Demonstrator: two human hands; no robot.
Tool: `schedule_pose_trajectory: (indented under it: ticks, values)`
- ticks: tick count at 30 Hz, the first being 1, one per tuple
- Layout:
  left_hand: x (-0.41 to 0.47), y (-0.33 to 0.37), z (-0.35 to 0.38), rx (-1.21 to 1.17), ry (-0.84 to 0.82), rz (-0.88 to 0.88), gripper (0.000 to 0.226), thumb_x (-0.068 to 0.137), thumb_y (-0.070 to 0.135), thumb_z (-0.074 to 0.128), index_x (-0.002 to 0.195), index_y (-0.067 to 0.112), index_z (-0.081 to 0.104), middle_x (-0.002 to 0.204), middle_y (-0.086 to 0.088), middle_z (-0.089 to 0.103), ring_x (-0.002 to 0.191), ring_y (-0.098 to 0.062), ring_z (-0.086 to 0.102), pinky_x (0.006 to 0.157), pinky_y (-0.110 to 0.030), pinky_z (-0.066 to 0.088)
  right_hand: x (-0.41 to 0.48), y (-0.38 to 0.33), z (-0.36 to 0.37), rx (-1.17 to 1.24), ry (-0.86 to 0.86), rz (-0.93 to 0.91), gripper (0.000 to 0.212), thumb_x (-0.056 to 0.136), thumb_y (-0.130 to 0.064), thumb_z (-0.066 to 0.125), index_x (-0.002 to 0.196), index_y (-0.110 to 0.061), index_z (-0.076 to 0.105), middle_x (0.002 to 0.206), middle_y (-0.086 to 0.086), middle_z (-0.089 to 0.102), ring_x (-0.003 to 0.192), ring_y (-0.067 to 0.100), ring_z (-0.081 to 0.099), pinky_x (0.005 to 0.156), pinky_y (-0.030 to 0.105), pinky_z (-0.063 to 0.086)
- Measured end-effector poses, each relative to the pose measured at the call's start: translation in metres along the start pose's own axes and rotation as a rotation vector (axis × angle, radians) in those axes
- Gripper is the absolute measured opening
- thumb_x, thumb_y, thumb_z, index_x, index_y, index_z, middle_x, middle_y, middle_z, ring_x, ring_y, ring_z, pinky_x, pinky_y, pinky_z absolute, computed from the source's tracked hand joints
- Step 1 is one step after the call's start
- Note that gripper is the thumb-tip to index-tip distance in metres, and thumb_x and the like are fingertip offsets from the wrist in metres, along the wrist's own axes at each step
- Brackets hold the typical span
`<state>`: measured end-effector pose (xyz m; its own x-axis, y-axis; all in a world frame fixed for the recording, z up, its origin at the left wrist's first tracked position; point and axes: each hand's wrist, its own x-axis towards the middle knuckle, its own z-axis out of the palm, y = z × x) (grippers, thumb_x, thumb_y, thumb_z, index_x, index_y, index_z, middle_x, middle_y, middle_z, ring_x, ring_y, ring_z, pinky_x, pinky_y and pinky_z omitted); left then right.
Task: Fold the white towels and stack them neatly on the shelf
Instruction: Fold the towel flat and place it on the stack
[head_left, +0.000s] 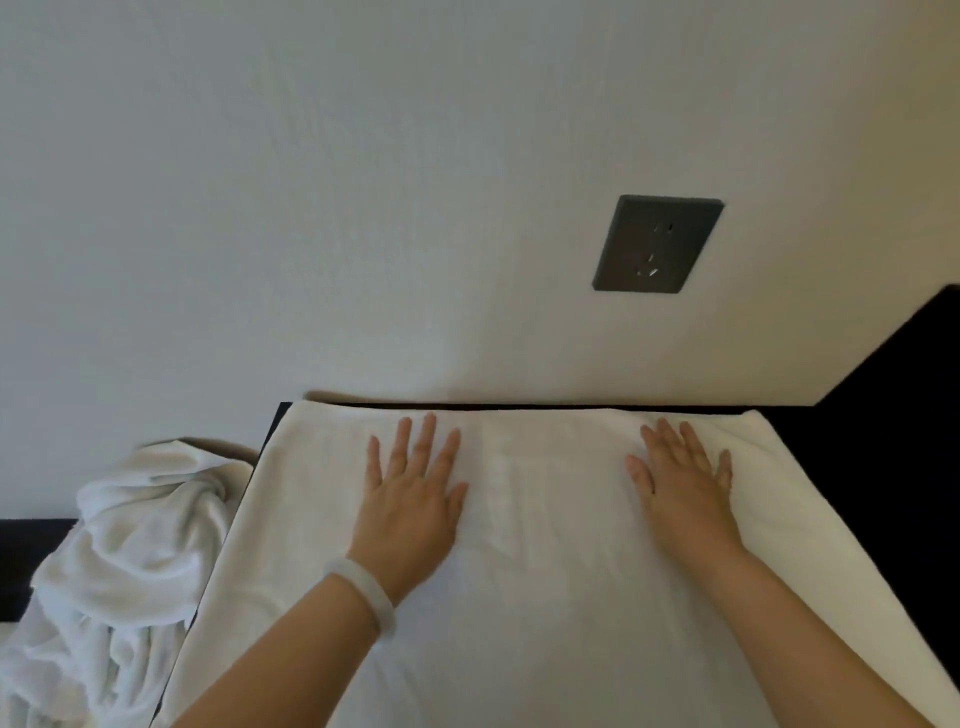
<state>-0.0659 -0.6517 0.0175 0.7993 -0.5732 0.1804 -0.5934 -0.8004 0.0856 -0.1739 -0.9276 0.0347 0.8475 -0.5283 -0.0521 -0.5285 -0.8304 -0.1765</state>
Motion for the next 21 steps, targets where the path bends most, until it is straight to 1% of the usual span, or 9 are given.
schedule_pose_trajectory:
  ticks: [2, 4, 6, 7, 10, 13, 17, 19, 21]
  values:
    - [0.007, 0.042, 0.006, -0.035, -0.031, 0.154, 0.059, 0.097, 0.047, 0.026, 0.144, 0.020, 0.048, 0.151, -0.009, 0.042, 0.140, -0.034, 0.038, 0.112, -0.055, 0.020, 0.001, 0.016, 0.004, -0.020, -0.110, -0.019, 0.057, 0.104, -0.048, 0.018, 0.157, -0.032, 0.007, 0.165, -0.007, 0.000, 0.151, 0.014, -0.005, 0.121, 0.048, -0.007]
    - [0.017, 0.074, 0.013, -0.075, -0.138, 0.191, 0.059, 0.097, 0.052, 0.024, 0.145, 0.025, 0.046, 0.153, -0.006, 0.040, 0.141, -0.032, 0.037, 0.114, -0.059, 0.024, 0.007, 0.028, 0.004, 0.106, -0.108, -0.060, 0.057, 0.104, -0.045, 0.025, 0.157, -0.034, 0.006, 0.164, -0.006, 0.010, 0.152, 0.015, 0.003, 0.122, 0.043, -0.002]
    - [0.022, 0.086, 0.022, -0.061, -0.232, 0.156, 0.063, 0.096, 0.056, 0.018, 0.149, 0.029, 0.038, 0.157, -0.003, 0.031, 0.145, -0.032, 0.027, 0.112, -0.066, 0.020, 0.013, 0.045, -0.004, 0.300, -0.071, -0.022, 0.057, 0.104, -0.043, 0.031, 0.157, -0.034, 0.011, 0.160, -0.006, 0.025, 0.150, 0.019, 0.016, 0.122, 0.036, 0.007]
    - [0.022, 0.087, 0.027, -0.046, -0.248, 0.138, 0.064, 0.096, 0.058, 0.015, 0.151, 0.031, 0.033, 0.159, -0.002, 0.026, 0.148, -0.031, 0.020, 0.113, -0.067, 0.016, 0.017, 0.056, -0.006, 0.297, -0.067, -0.030, 0.057, 0.104, -0.043, 0.031, 0.157, -0.032, 0.014, 0.160, -0.005, 0.025, 0.150, 0.018, 0.017, 0.122, 0.032, 0.007]
    - [0.022, 0.085, 0.030, -0.033, -0.218, 0.147, 0.067, 0.092, 0.061, 0.005, 0.155, 0.037, 0.013, 0.163, 0.003, 0.004, 0.151, -0.025, -0.002, 0.116, -0.062, 0.000, 0.029, 0.090, -0.007, 0.040, -0.114, -0.091, 0.063, 0.100, -0.052, 0.020, 0.157, -0.029, 0.010, 0.165, -0.007, 0.004, 0.150, 0.005, -0.001, 0.119, 0.023, -0.008]
    - [0.022, 0.086, 0.025, -0.040, -0.217, 0.131, 0.070, 0.089, 0.062, -0.001, 0.155, 0.039, 0.003, 0.163, 0.006, -0.007, 0.150, -0.023, -0.011, 0.116, -0.060, -0.005, 0.045, 0.103, -0.009, -0.024, -0.113, -0.075, 0.068, 0.097, -0.058, 0.018, 0.157, -0.029, 0.006, 0.165, -0.008, -0.002, 0.150, 0.006, -0.006, 0.121, 0.031, -0.008]
    - [0.022, 0.087, 0.024, -0.025, -0.252, 0.119, 0.072, 0.086, 0.062, -0.007, 0.154, 0.039, -0.005, 0.162, 0.007, -0.014, 0.149, -0.022, -0.018, 0.116, -0.059, -0.007, 0.041, 0.094, -0.009, -0.133, -0.067, 0.063, 0.064, 0.098, -0.061, 0.016, 0.156, -0.036, 0.004, 0.165, -0.005, -0.003, 0.151, 0.018, -0.009, 0.117, 0.056, -0.007]
    - [0.023, 0.087, 0.024, -0.014, -0.264, 0.123, 0.072, 0.086, 0.062, -0.009, 0.154, 0.039, -0.007, 0.162, 0.007, -0.016, 0.148, -0.021, -0.019, 0.116, -0.060, -0.006, 0.032, 0.095, -0.003, -0.153, -0.050, 0.126, 0.065, 0.096, -0.065, 0.012, 0.155, -0.040, 0.001, 0.165, -0.003, -0.005, 0.151, 0.025, -0.009, 0.116, 0.061, -0.004]
    - [0.022, 0.087, 0.024, -0.007, -0.269, 0.130, 0.072, 0.085, 0.062, -0.009, 0.154, 0.039, -0.007, 0.162, 0.007, -0.016, 0.149, -0.021, -0.019, 0.116, -0.060, -0.005, 0.033, 0.102, -0.002, -0.151, -0.121, 0.172, 0.069, 0.092, -0.069, 0.009, 0.155, -0.043, -0.002, 0.165, -0.005, -0.007, 0.151, 0.027, -0.008, 0.116, 0.064, 0.002]
